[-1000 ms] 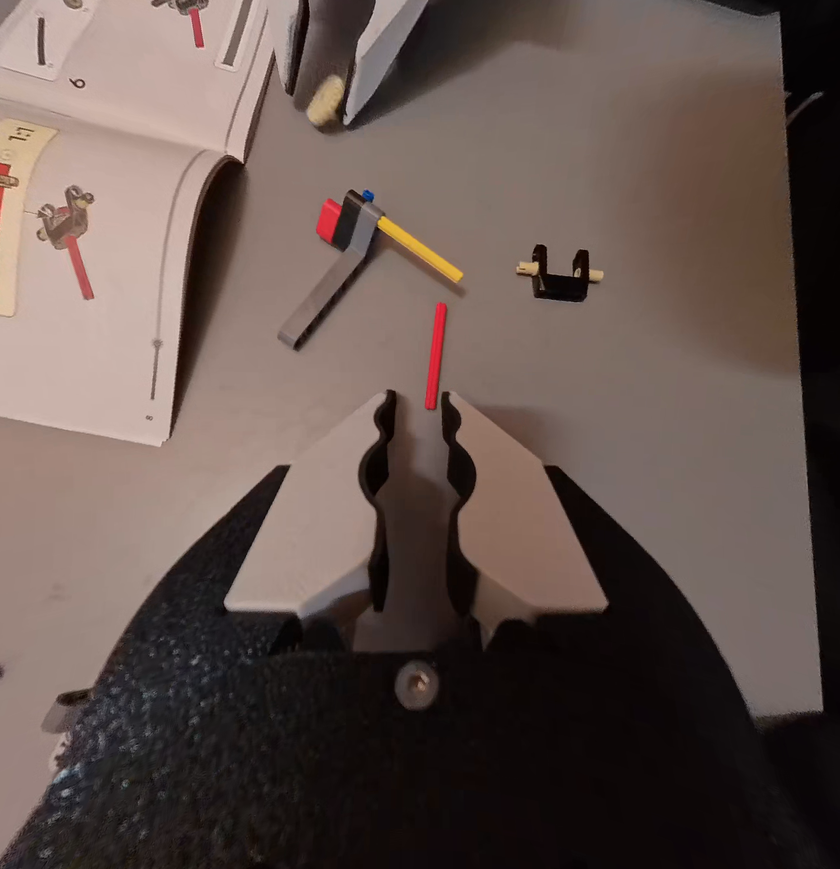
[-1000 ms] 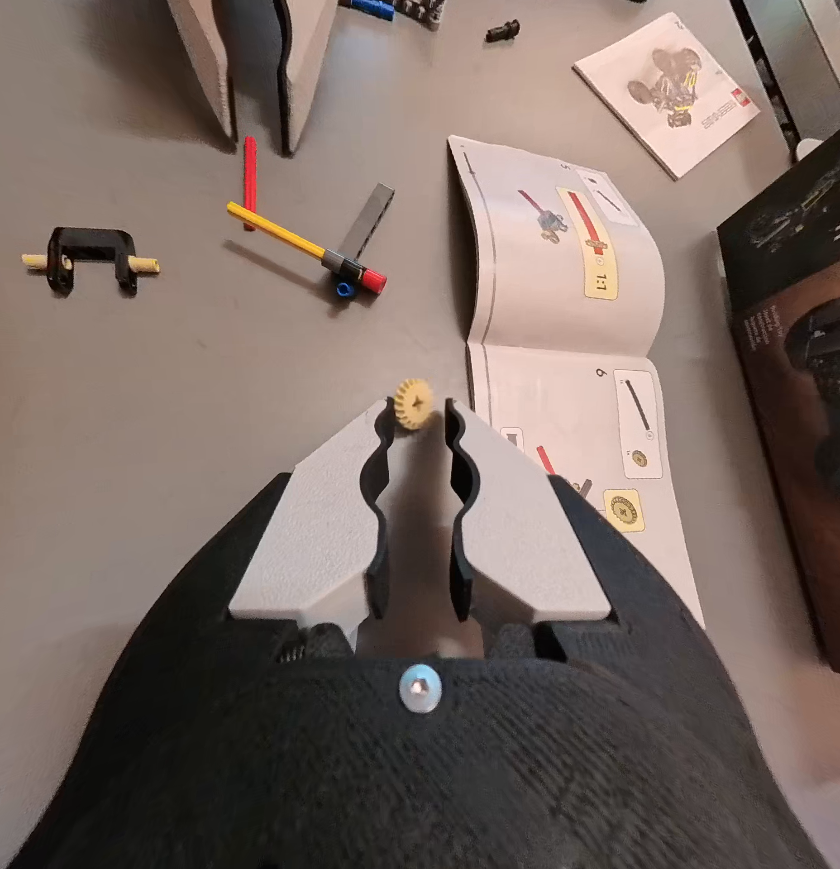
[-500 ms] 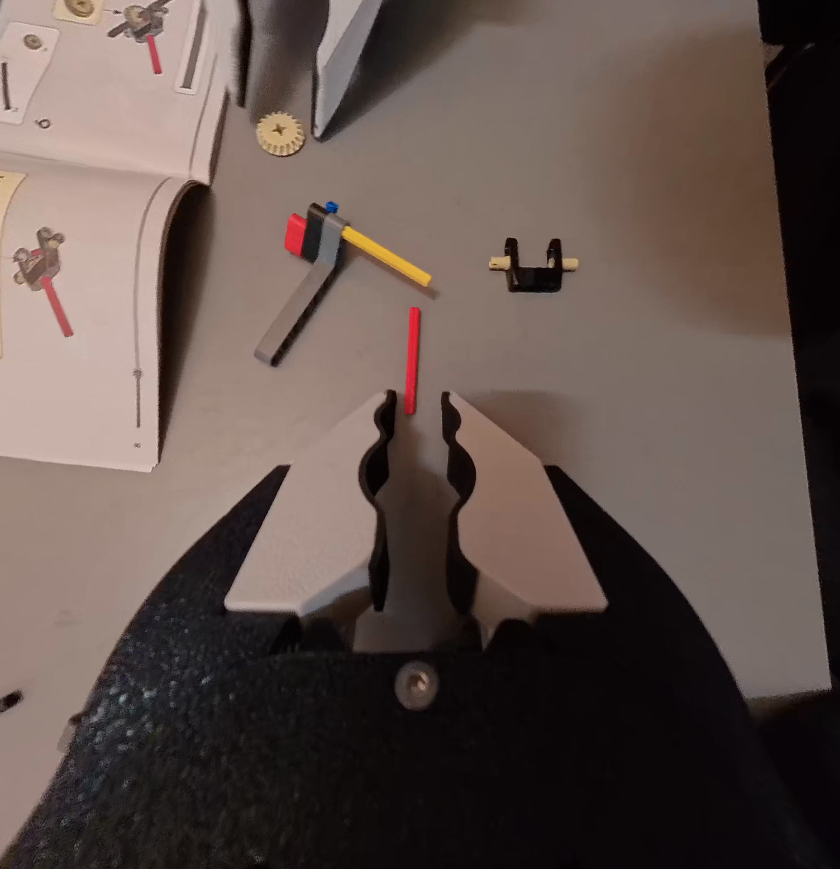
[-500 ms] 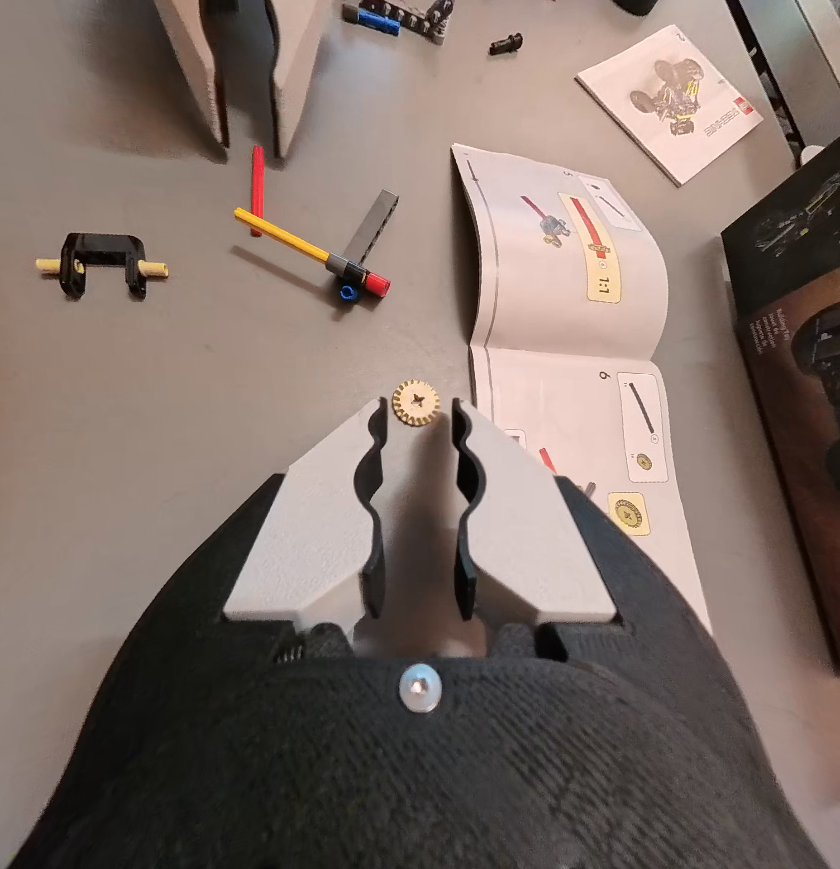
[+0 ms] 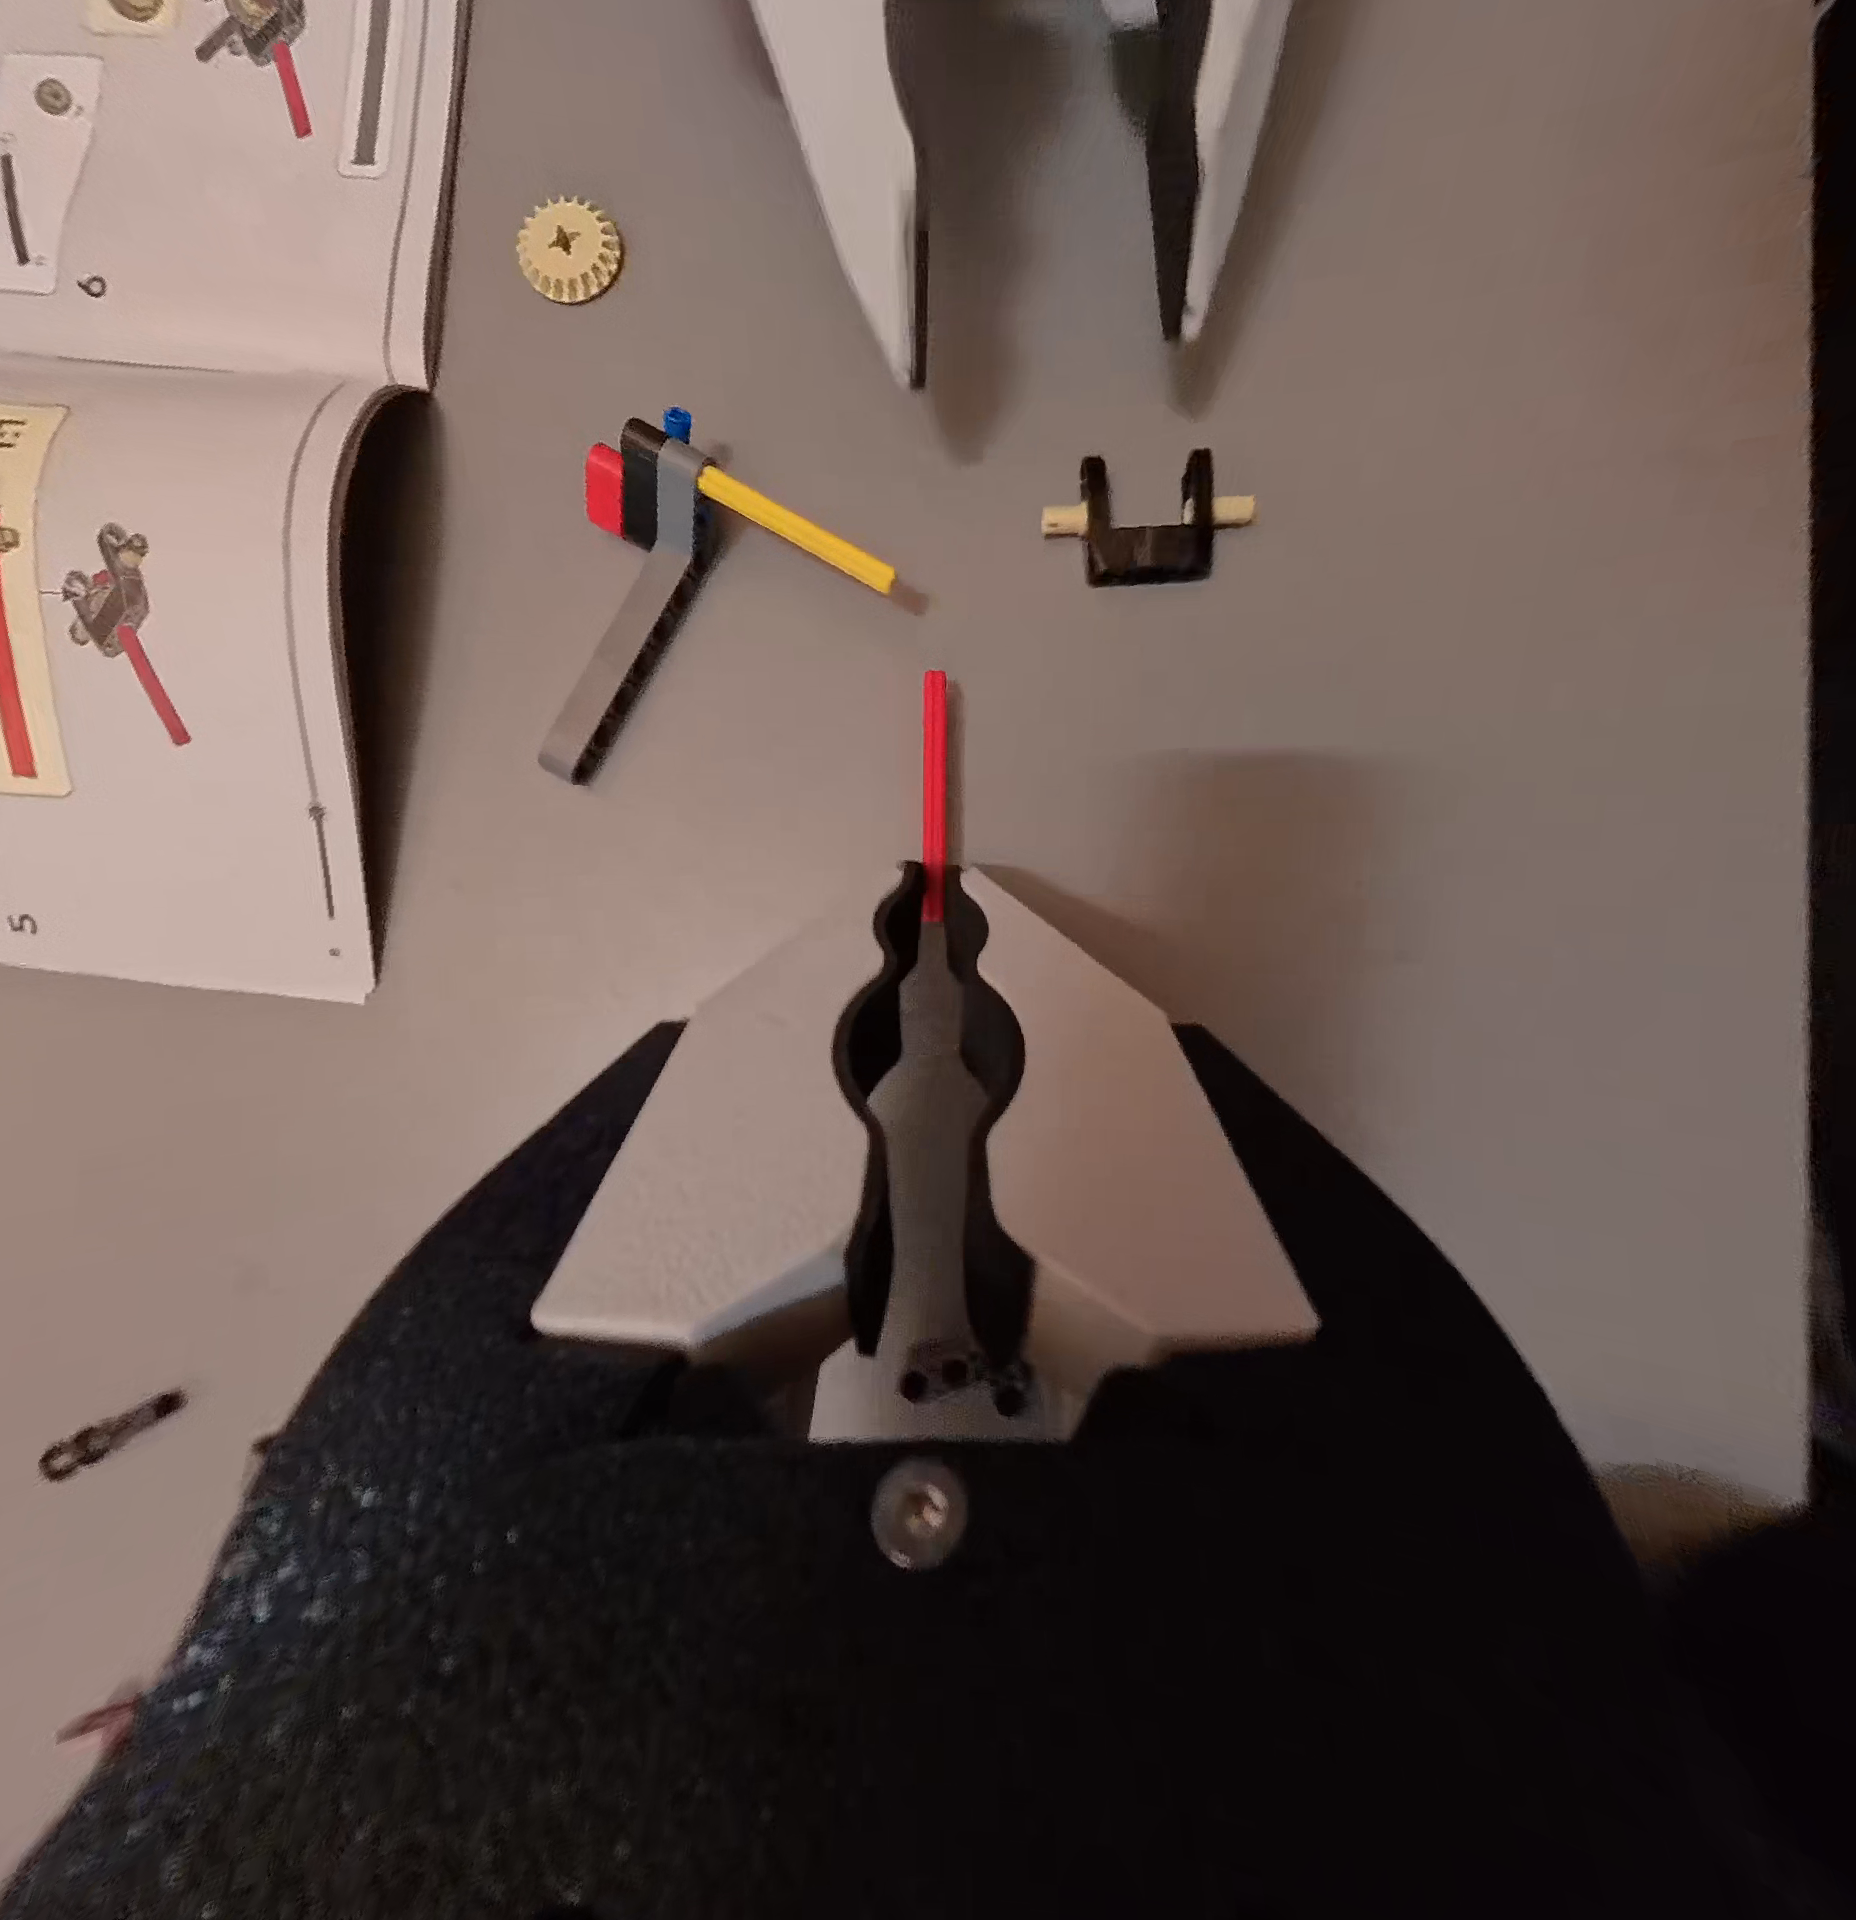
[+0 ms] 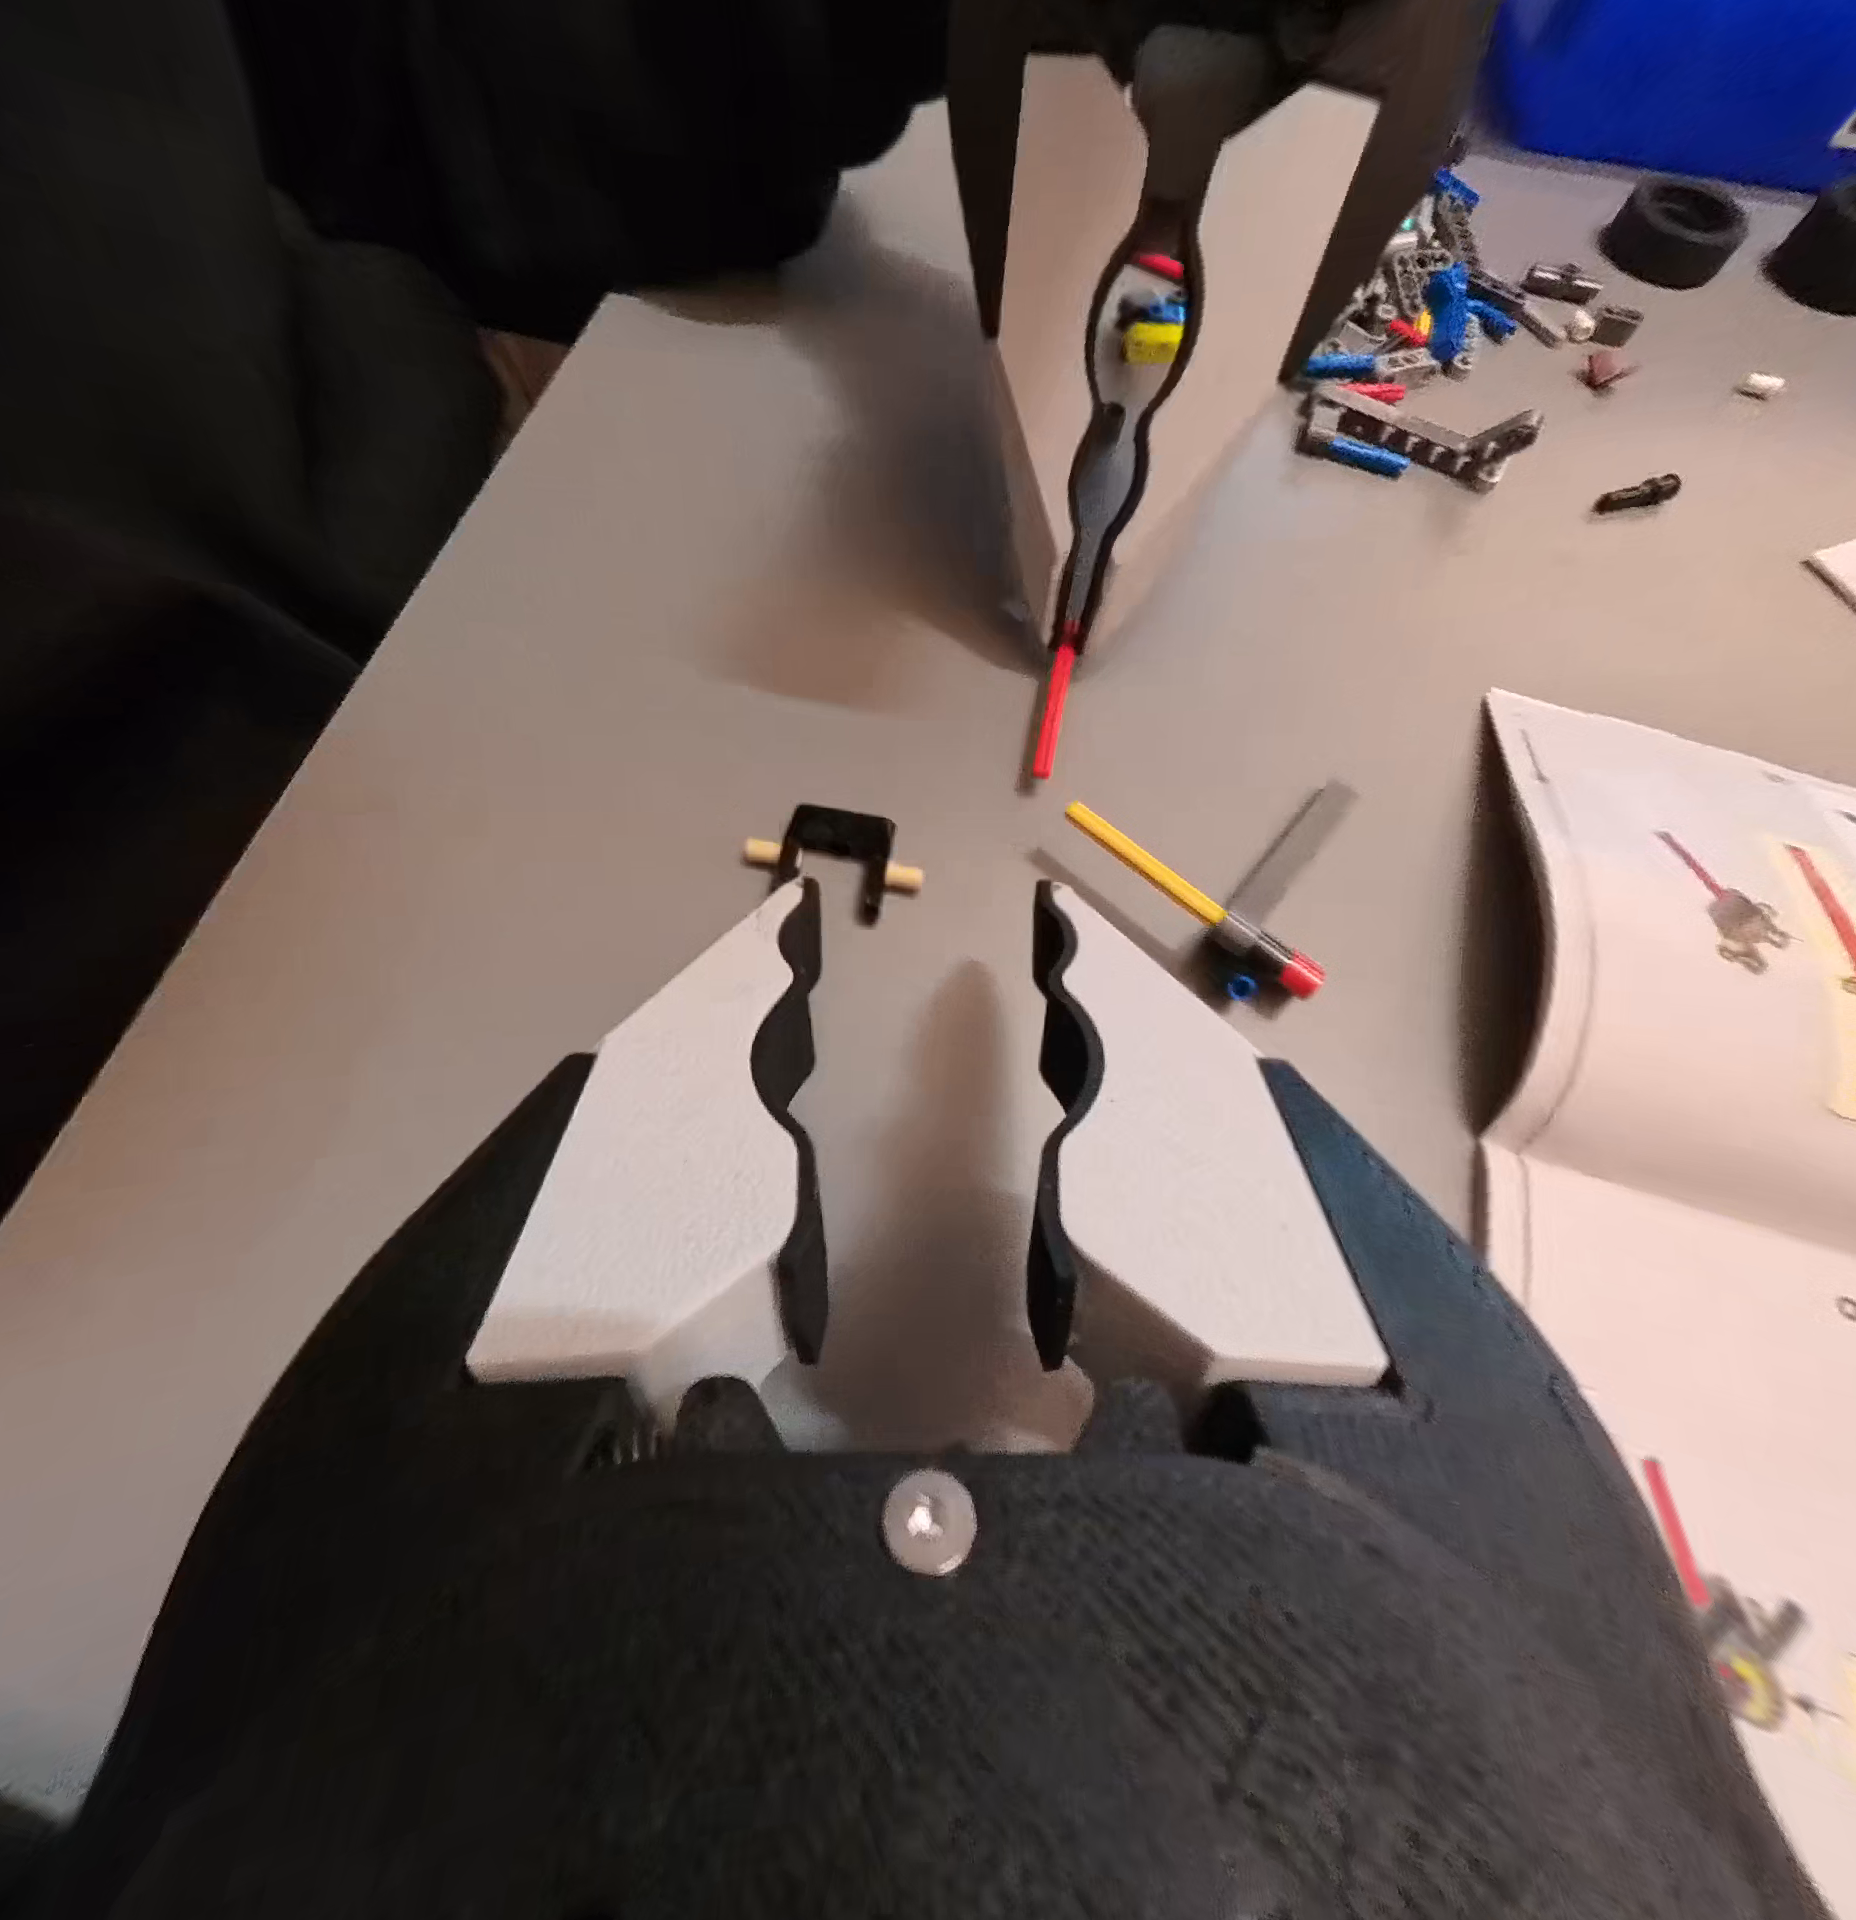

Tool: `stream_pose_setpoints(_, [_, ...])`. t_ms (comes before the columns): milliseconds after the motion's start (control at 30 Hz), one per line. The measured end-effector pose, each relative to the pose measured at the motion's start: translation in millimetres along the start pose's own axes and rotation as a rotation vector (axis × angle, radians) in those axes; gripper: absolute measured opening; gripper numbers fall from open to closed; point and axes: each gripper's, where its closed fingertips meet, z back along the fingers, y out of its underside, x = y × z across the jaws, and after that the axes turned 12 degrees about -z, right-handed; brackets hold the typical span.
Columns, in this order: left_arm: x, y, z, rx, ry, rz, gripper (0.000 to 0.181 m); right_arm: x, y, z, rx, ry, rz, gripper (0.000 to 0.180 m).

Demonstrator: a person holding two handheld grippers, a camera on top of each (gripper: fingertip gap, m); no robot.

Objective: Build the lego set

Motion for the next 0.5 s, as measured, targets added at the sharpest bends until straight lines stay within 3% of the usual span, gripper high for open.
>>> stream_pose_setpoints(200, [-25,-5,6,-0.055,-0.016,0.014,0.002,9,-6,-8,-0.073,0.155,-0.049,0.044])
stream_pose_setpoints(500, [-33,-6,0,-0.022,-0.002,-0.007,0.002,18,-12,-31,-0.023,0.188,-0.066,0.041])
